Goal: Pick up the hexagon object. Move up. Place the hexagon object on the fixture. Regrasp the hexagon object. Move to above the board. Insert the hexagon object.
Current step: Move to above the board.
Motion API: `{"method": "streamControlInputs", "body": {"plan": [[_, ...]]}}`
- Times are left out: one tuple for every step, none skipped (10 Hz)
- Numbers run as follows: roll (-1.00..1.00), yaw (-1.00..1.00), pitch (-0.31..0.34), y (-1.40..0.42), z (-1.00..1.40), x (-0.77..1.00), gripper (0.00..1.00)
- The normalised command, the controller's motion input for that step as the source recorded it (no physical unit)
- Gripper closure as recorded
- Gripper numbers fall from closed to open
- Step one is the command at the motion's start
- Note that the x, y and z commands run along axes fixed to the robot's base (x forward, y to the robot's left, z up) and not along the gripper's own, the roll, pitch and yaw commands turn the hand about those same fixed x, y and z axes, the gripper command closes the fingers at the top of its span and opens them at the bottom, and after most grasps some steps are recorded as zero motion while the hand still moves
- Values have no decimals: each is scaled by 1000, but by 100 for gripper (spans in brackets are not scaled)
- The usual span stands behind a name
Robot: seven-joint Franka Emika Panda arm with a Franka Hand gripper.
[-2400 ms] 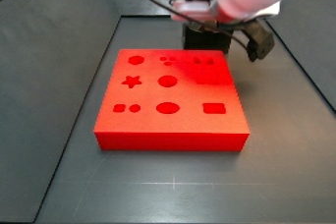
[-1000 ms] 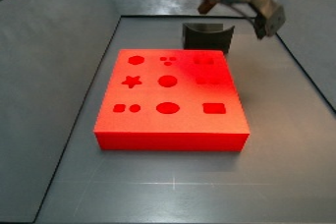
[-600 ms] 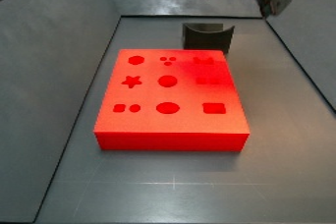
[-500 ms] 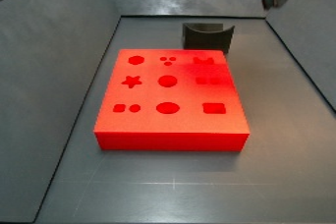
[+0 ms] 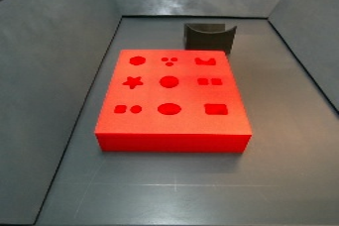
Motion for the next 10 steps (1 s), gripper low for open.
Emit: {"method": "streamControlInputs", "body": {"plan": [[-40, 69, 69, -20, 502, -6, 100], [-36, 65, 78, -19, 266, 11, 100], [-1000, -91, -11, -1000, 207, -456, 100], [-1000, -92, -18, -1000, 189, -456, 100], [-1000, -93, -24, -1000, 208, -480, 100], [-1000, -96, -26, -1000, 192, -491, 100], [-1000, -100, -23, -1000, 197, -497, 100], [-1000, -102, -19, -1000, 198, -504, 100], [-1000, -102, -15, -1000, 196, -514, 100], [-1000, -101, -9, -1000, 196, -536, 100]]}}
